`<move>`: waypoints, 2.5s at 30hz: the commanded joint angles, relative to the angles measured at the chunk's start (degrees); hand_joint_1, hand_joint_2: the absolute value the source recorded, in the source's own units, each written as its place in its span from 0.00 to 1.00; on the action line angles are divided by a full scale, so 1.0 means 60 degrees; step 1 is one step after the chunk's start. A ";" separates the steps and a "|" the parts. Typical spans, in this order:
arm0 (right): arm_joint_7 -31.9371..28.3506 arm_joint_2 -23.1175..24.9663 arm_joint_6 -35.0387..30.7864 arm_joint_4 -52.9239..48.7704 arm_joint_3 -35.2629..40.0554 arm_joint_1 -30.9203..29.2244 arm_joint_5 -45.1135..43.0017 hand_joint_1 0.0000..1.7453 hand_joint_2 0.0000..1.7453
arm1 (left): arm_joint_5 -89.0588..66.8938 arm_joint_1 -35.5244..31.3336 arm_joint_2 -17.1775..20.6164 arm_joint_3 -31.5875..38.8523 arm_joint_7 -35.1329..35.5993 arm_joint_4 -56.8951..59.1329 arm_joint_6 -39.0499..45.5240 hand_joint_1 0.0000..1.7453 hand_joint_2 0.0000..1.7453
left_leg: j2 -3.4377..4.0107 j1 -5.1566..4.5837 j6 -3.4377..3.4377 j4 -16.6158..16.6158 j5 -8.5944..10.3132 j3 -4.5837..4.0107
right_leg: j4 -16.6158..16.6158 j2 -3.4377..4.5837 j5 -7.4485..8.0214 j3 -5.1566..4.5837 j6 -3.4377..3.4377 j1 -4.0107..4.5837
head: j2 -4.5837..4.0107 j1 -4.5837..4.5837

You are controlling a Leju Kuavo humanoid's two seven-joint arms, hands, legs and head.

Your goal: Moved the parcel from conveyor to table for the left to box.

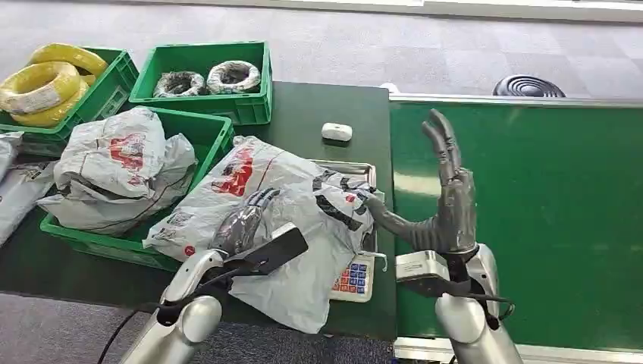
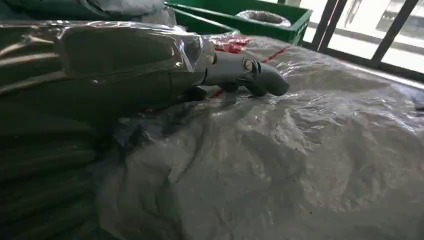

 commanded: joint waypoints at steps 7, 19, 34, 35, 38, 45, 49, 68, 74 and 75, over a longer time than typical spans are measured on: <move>-0.0175 -0.0073 -0.0504 -0.1040 -0.0132 -0.0032 -0.0149 0.00 1.00 | 0.0170 -0.0950 -0.0077 -0.0388 0.0178 0.2435 -0.0413 0.00 1.00 | 0.0001 -0.0004 0.0012 -0.0020 0.0025 -0.0007 | -0.0018 -0.0018 0.0021 -0.0003 -0.0023 0.0001 | 0.0000 0.0004; -0.0112 0.0015 -0.0978 -0.1298 0.0016 0.0247 0.0047 0.00 1.00 | 0.1113 -0.1180 -0.0102 0.0603 -0.0565 0.1386 0.1098 1.00 1.00 | -0.0011 0.0001 0.0019 0.0000 0.0041 -0.0007 | -0.0002 -0.0031 0.0033 0.0013 -0.0019 0.0005 | 0.0000 0.0004; -0.0732 -0.0417 -0.1777 -0.1736 -0.0265 0.1514 0.0031 0.00 1.00 | -0.0203 -0.2709 0.0392 0.1293 -0.1555 -0.4395 0.4400 1.00 1.00 | -0.0009 0.0006 0.0013 0.0003 0.0086 -0.0115 | 0.0003 -0.0036 0.0083 -0.0101 -0.0022 0.0011 | 0.0000 0.0004; -0.0740 -0.0486 -0.1857 -0.1707 -0.0227 0.1523 -0.0015 0.00 1.00 | -0.0130 -0.2824 0.0409 0.1324 -0.1640 -0.4363 0.4640 1.00 1.00 | -0.0008 0.0007 0.0011 0.0006 0.0082 -0.0109 | 0.0005 -0.0031 0.0079 -0.0096 -0.0018 0.0011 | 0.0000 0.0004; -0.0753 -0.0606 -0.1993 -0.1571 -0.0089 0.1513 -0.0159 0.00 1.00 | -0.1084 -0.3277 0.0617 0.1614 -0.1669 -0.4051 0.5400 1.00 1.00 | -0.0006 0.0001 0.0018 -0.0019 0.0106 -0.0115 | -0.0015 -0.0040 0.0100 -0.0103 -0.0030 0.0008 | 0.0000 0.0004; -0.0643 -0.0737 -0.2121 -0.1386 0.0128 0.1291 -0.0307 0.00 1.00 | -0.1909 -0.3628 0.0809 0.2210 -0.0909 -0.2872 0.5136 1.00 1.00 | 0.0003 0.0003 0.0011 -0.0018 0.0094 -0.0096 | -0.0014 -0.0025 0.0093 -0.0090 -0.0024 0.0009 | 0.0000 0.0007; -0.0431 -0.0680 -0.1939 -0.1258 0.0270 0.1100 -0.0297 0.00 1.00 | -0.1981 -0.3715 0.1037 0.3167 0.0207 -0.0587 0.3608 1.00 1.00 | 0.0004 -0.0007 0.0009 -0.0018 0.0089 -0.0072 | -0.0003 -0.0017 0.0083 -0.0072 -0.0018 -0.0003 | 0.0000 0.0004; 0.0308 -0.0357 -0.1219 -0.0076 0.0701 -0.0181 -0.0346 0.00 1.00 | -0.2570 -0.2250 0.2419 0.4887 0.0904 0.4585 0.0028 0.73 1.00 | 0.0093 -0.0004 0.0009 -0.0064 0.0103 -0.0052 | -0.0032 0.0066 0.0108 -0.0080 -0.0031 0.0002 | 0.0000 0.0007; 0.0311 -0.0609 -0.1490 -0.0618 0.0463 0.0594 -0.0292 0.00 1.00 | -0.2108 -0.1848 0.1674 0.5917 0.0684 0.2873 0.3106 0.00 1.00 | 0.0046 0.0004 0.0002 -0.0024 0.0088 -0.0078 | -0.0004 0.0029 0.0085 -0.0091 -0.0017 0.0007 | 0.0000 0.0007; 0.0257 -0.0658 -0.1530 -0.0722 0.0436 0.0765 -0.0253 0.00 1.00 | -0.2050 -0.1792 0.1627 0.5896 0.0674 0.2588 0.3228 0.00 1.00 | 0.0042 0.0005 0.0008 -0.0040 0.0100 -0.0081 | -0.0021 0.0018 0.0095 -0.0090 -0.0025 0.0011 | 0.0000 0.0004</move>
